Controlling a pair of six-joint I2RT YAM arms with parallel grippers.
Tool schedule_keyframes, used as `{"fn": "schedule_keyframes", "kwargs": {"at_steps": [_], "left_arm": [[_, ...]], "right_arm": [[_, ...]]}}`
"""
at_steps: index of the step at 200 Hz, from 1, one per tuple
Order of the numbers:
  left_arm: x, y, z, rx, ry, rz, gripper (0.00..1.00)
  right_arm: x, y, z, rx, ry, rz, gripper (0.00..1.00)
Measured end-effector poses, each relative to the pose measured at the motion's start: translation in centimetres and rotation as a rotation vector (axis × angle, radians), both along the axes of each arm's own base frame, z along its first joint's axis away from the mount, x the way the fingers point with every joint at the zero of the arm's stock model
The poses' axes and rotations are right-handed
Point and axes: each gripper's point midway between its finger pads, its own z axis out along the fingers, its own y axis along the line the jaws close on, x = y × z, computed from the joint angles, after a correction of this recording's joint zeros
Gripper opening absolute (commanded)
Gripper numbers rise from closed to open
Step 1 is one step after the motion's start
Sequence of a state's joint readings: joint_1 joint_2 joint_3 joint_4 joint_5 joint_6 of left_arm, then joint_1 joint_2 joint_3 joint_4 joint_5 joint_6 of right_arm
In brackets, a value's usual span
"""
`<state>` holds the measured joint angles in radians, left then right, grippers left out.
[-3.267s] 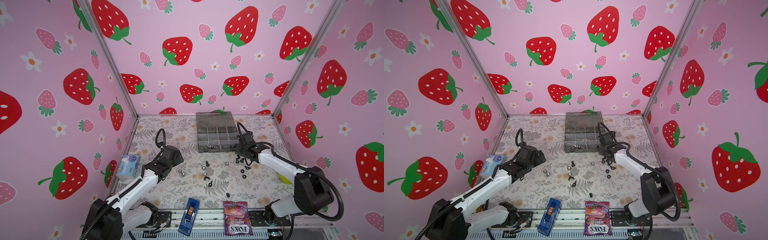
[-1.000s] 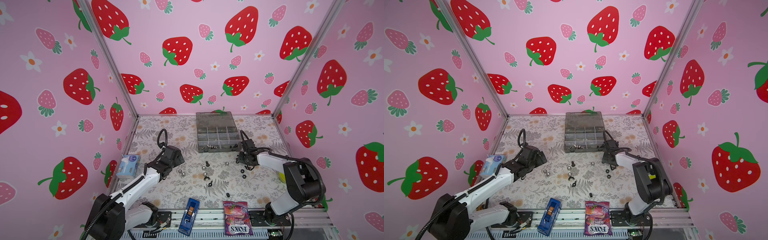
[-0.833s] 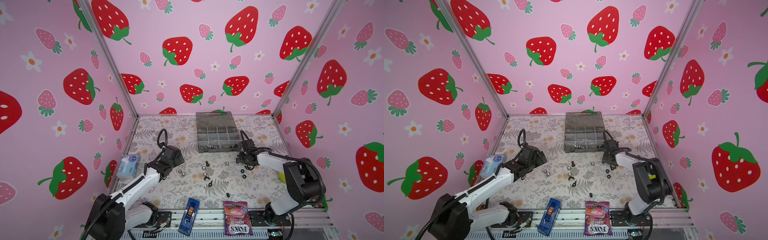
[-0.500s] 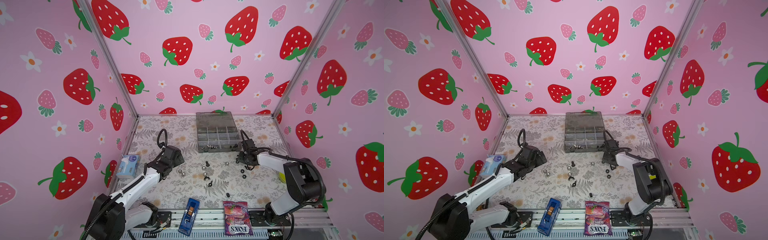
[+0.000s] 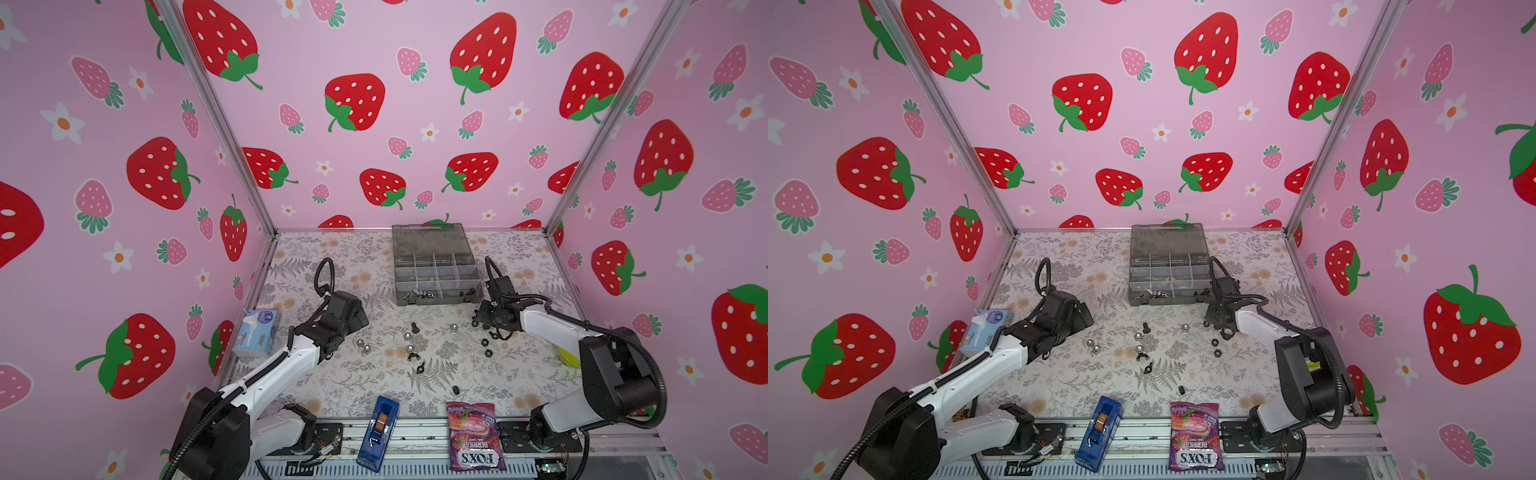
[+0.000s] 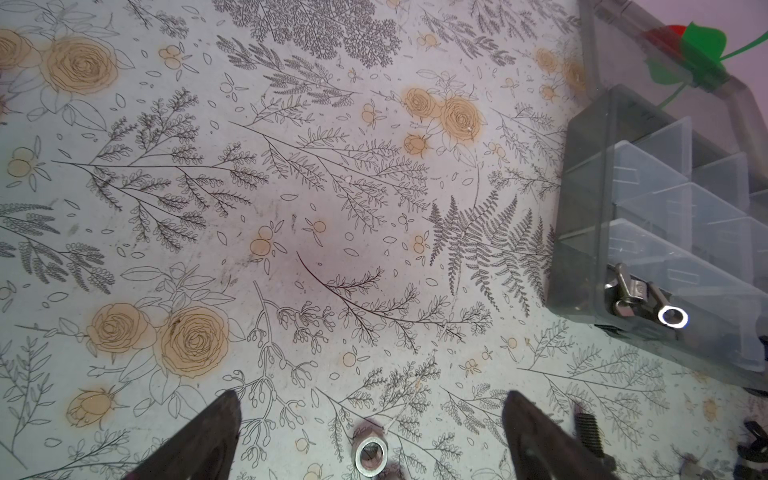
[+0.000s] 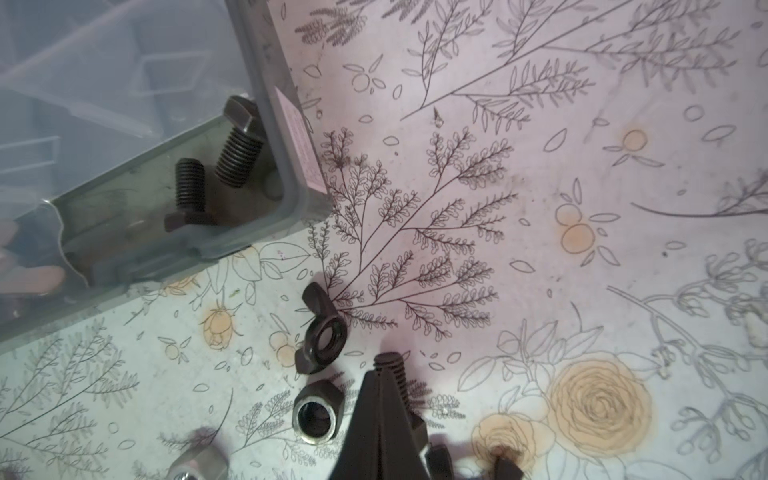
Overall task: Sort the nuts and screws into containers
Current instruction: 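Lower the open right gripper around a standing black hex bolt, then close the right gripper on the black hex bolt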
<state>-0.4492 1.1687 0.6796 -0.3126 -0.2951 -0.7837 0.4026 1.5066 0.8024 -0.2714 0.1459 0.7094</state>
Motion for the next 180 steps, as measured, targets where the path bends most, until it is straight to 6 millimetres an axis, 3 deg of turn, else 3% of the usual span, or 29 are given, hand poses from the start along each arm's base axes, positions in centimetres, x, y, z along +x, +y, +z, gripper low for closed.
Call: {"fn": "schedule_keyframes", "kwargs": {"at_steps": [40, 86, 180], "left_arm": [[0.0, 0.0, 0.0, 0.000, 0.000, 0.000, 0.99], [0.0, 0.0, 0.0, -0.001, 0.000, 0.000, 0.99], [0.2, -0.4, -0.9, -0.004, 0.022, -0.009, 0.99]], "right_arm": [[-0.2, -0.1, 0.2, -0.010, 0.012, 0.002, 0.26], [-1.3, -0.2, -0.4, -0.021, 0.078, 0.019, 0.37], [-1.8, 0.0, -2.9, -0.089, 0.221, 0.094, 0.37]]}}
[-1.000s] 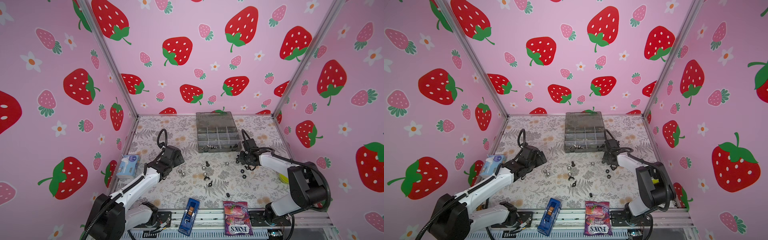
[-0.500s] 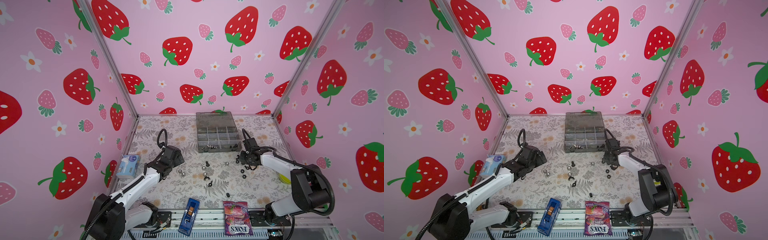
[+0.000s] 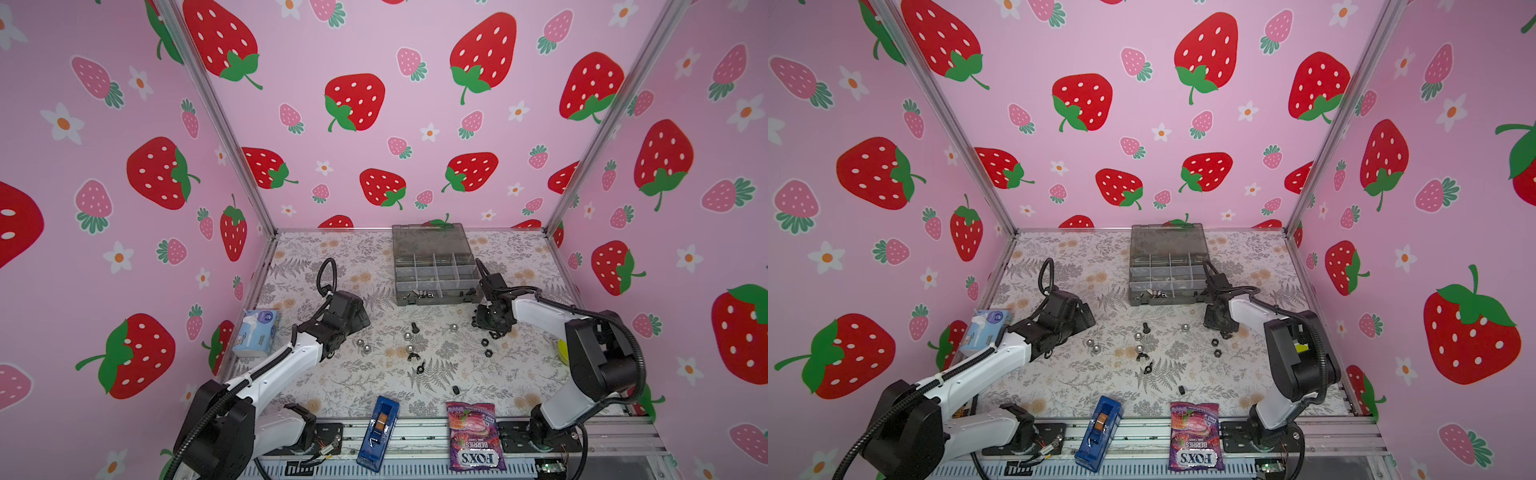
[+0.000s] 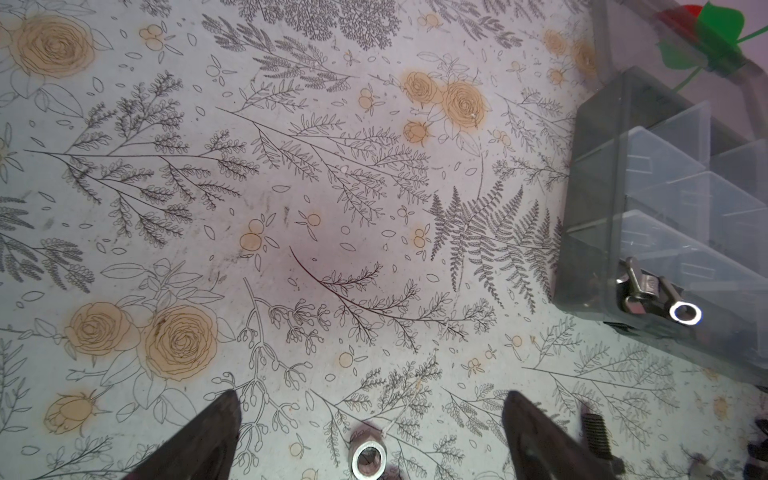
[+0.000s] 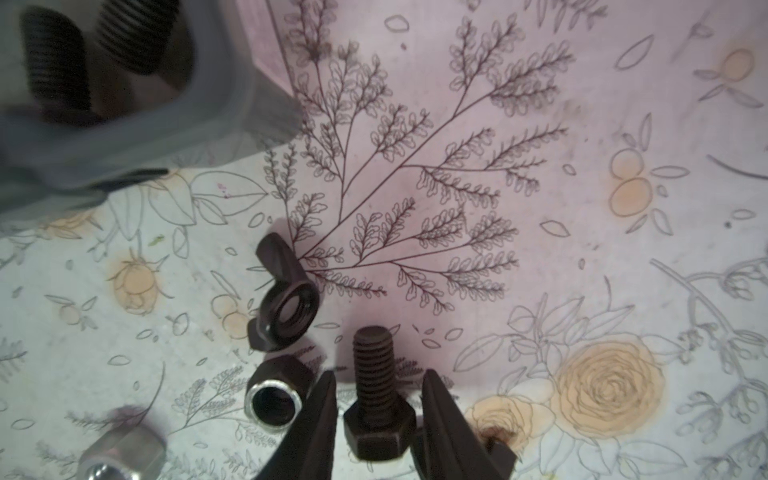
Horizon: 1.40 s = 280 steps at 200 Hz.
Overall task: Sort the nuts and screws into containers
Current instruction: 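Close the right gripper on the black hex bolt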
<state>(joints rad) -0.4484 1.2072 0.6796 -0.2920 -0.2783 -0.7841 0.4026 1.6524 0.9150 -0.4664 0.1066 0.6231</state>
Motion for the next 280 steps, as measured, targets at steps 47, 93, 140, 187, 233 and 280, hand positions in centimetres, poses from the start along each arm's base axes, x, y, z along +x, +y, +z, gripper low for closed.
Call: {"fn": "schedule_keyframes", "kwargs": {"at_steps": [47, 93, 140, 187, 233, 280], "left_arm": [[0.00, 0.01, 0.00, 0.001, 0.000, 0.000, 0.99], [0.01, 0.01, 0.01, 0.000, -0.001, 0.000, 0.99], [0.01, 0.06, -0.31, 0.005, 0.009, 0.002, 0.99], [0.04, 0.06, -0.30, 0.003, 0.008, 0.004, 0.99], [0.05, 0.11, -0.29, 0.003, 0.008, 0.006, 0.99], [0.05, 0.11, -0.25, 0.000, 0.007, 0.008, 0.99]], "right_arm": [[0.27, 0.21, -0.10, -0.004, 0.007, 0.021, 0.35], [0.11, 0.29, -0.12, -0.004, 0.019, 0.036, 0.34], [-0.30, 0.13, -0.16, -0.015, 0.038, 0.051, 0.30], [-0.30, 0.15, -0.16, -0.015, 0.038, 0.055, 0.23], [-0.31, 0.23, -0.14, -0.010, 0.038, 0.056, 0.18], [-0.44, 0.37, 0.50, 0.006, 0.026, 0.058, 0.16]]}}
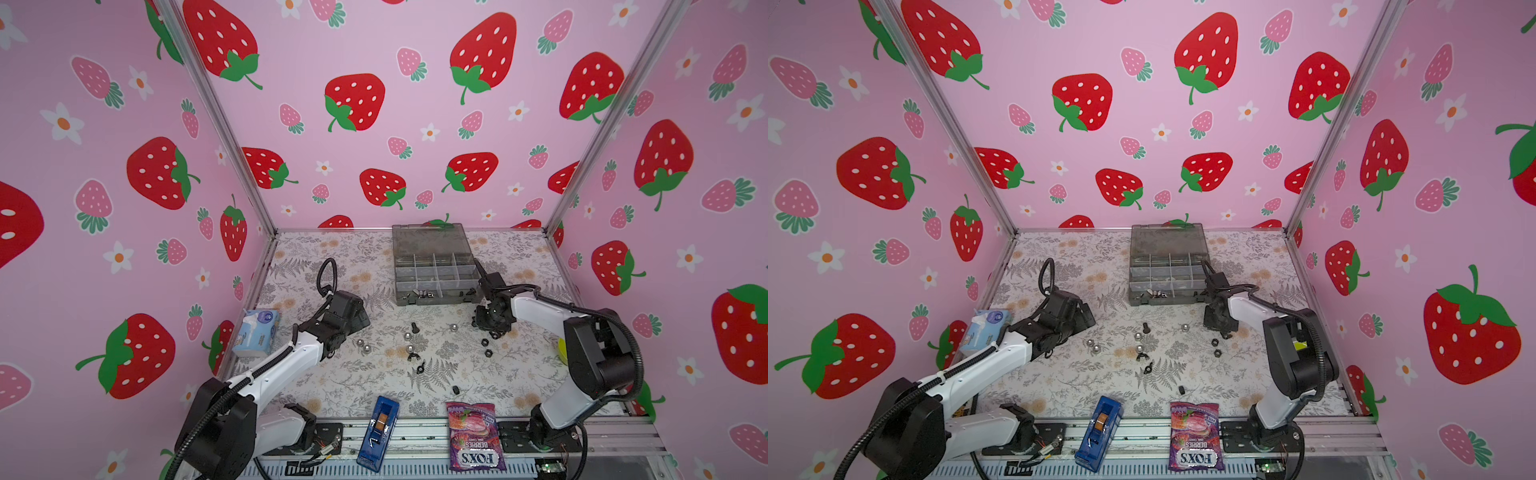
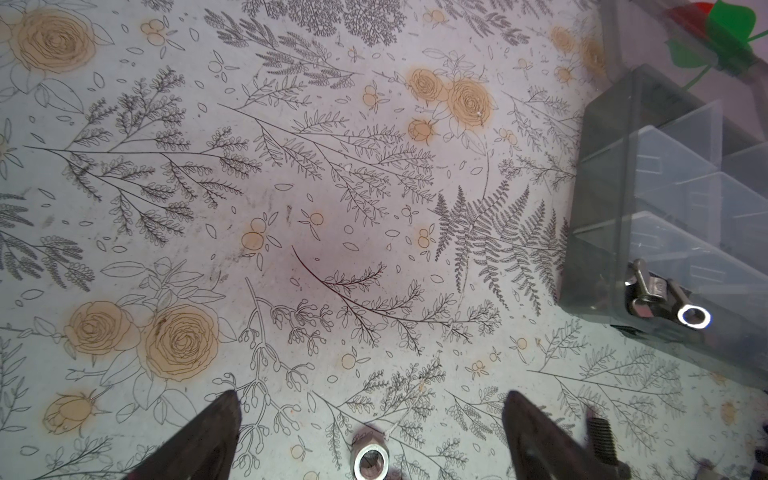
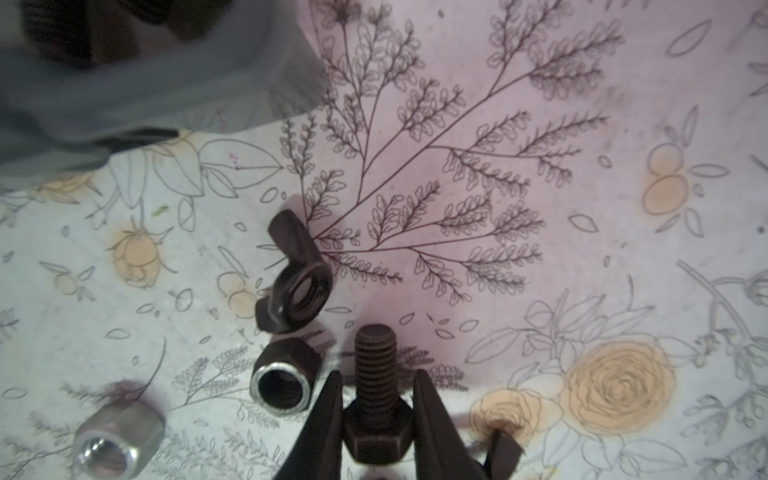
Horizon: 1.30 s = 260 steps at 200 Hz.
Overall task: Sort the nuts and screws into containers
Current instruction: 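Close the right gripper on the black hex bolt, then lift the bolt with the right gripper and carry it over the box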
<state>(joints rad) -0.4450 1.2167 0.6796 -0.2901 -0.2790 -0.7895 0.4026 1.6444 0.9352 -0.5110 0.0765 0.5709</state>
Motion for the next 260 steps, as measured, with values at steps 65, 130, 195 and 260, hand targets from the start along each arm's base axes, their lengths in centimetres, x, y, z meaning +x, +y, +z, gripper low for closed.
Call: {"fn": "schedule_keyframes", "kwargs": {"at_steps": [65, 130, 195, 260], "left_arm": [[0.0, 0.0, 0.2, -0.004, -0.007, 0.001, 0.99], [0.0, 0.0, 0.2, -0.004, -0.007, 0.001, 0.99], [0.0, 0.0, 0.2, -0.004, -0.008, 0.001, 0.99], [0.1, 0.1, 0.5, -0.007, -0.014, 0.005, 0.99]], "right_arm": [[0.4, 0.3, 2.1, 0.036, -0.057, -0.004, 0.13], [1.9, 1.8, 4.7, 0.090, -0.118, 0.012, 0.13], [6.3, 6.6, 9.3, 0.192, -0.252, 0.090, 0.13], [9.3, 10.5, 6.6, 0.184, -0.220, 0.172, 0.13]]}}
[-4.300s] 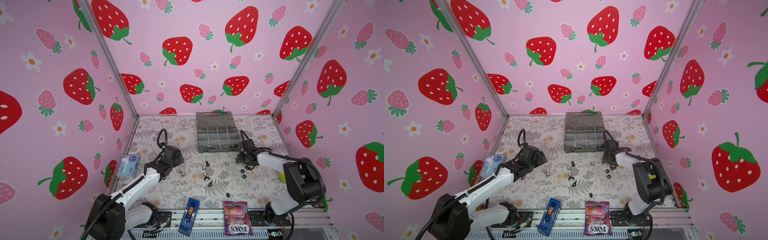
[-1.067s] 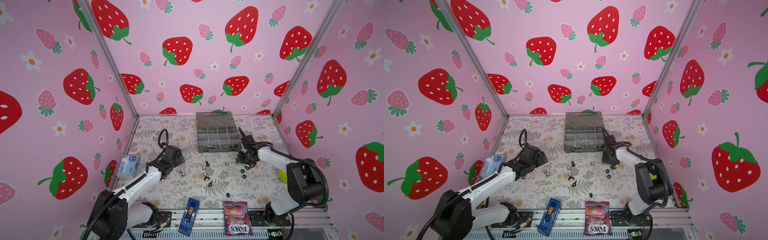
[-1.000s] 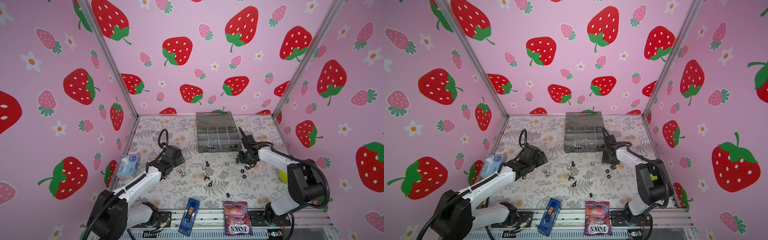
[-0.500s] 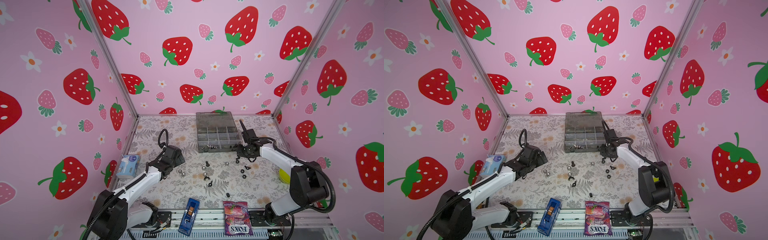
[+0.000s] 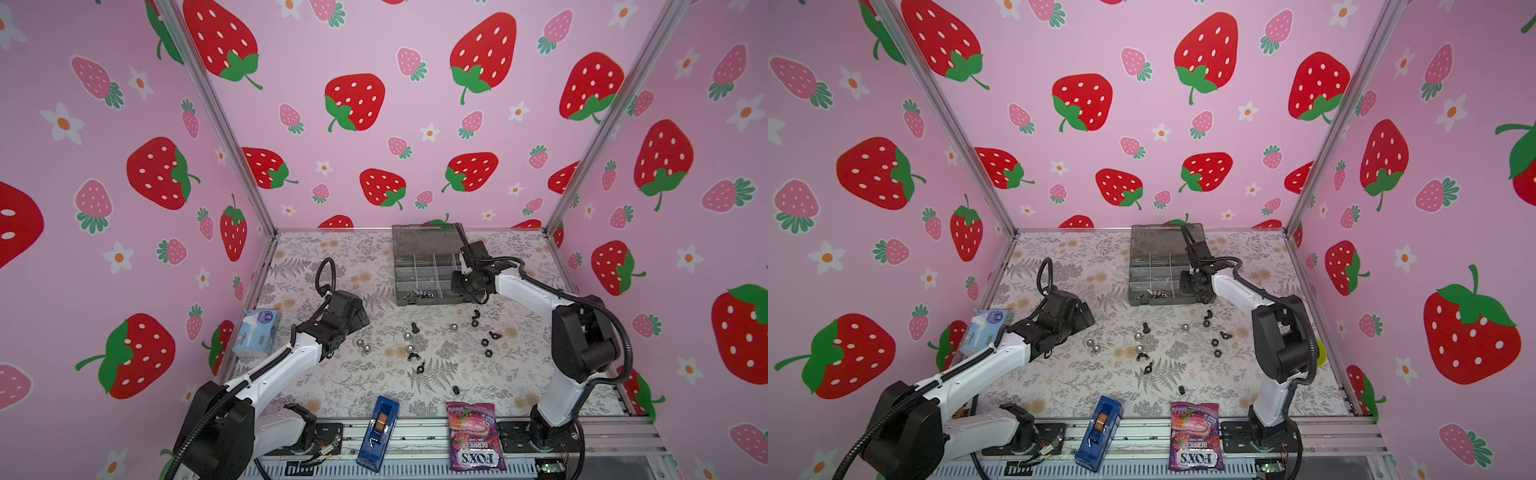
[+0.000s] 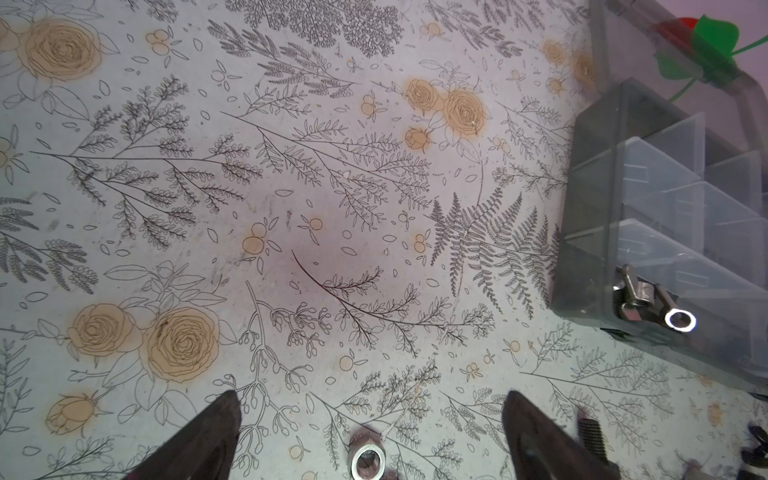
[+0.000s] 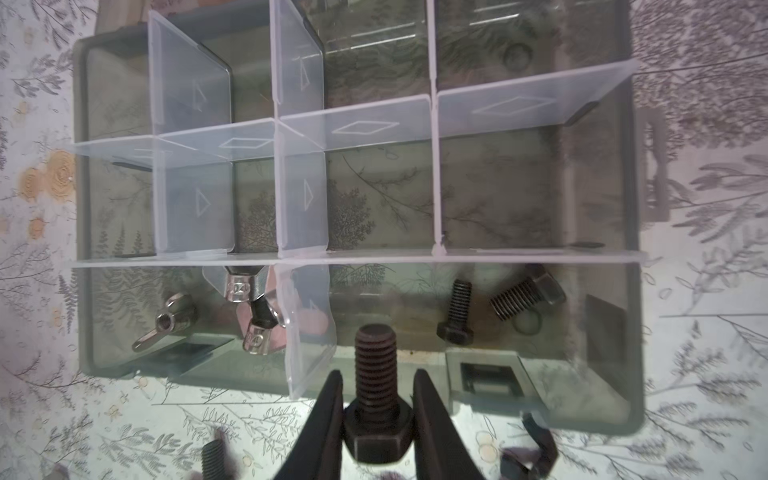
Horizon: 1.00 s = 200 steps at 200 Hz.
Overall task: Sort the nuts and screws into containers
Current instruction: 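Lift the bolt with the right gripper and carry it over the box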
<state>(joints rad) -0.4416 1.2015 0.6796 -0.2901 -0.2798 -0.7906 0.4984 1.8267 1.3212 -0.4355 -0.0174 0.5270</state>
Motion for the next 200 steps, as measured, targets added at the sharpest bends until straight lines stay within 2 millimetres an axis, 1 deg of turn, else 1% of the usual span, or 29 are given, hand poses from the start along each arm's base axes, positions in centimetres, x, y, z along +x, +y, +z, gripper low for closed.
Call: {"fn": "schedule_keyframes", "kwargs": {"at_steps": [20, 40, 70, 102, 135, 174, 200], "left_arm": [[0.0, 0.1, 0.0, 0.000, 0.000, 0.003, 0.99], [0.0, 0.2, 0.0, 0.000, 0.000, 0.006, 0.99], [0.1, 0.2, 0.0, 0.000, 0.000, 0.008, 0.99], [0.1, 0.3, 0.0, 0.000, 0.001, 0.010, 0.99], [0.0, 0.3, 0.1, 0.000, 0.000, 0.010, 0.99], [0.0, 0.4, 0.6, -0.008, -0.018, 0.012, 0.99], [0.0, 0.4, 1.0, -0.012, -0.029, 0.013, 0.99]], "right_arm": [[0.4, 0.3, -1.3, -0.016, 0.022, 0.009, 0.14], [0.5, 0.4, -2.1, -0.029, 0.037, 0.017, 0.19], [0.7, 0.5, -2.7, -0.040, 0.046, 0.028, 0.26], [0.6, 0.4, -3.2, -0.051, 0.054, 0.031, 0.35], [0.7, 0.4, -3.1, -0.059, 0.050, 0.037, 0.41], [0.9, 0.5, -2.8, -0.073, 0.035, 0.044, 0.41], [0.9, 0.7, -2.1, -0.096, 0.004, 0.051, 0.41]]}}
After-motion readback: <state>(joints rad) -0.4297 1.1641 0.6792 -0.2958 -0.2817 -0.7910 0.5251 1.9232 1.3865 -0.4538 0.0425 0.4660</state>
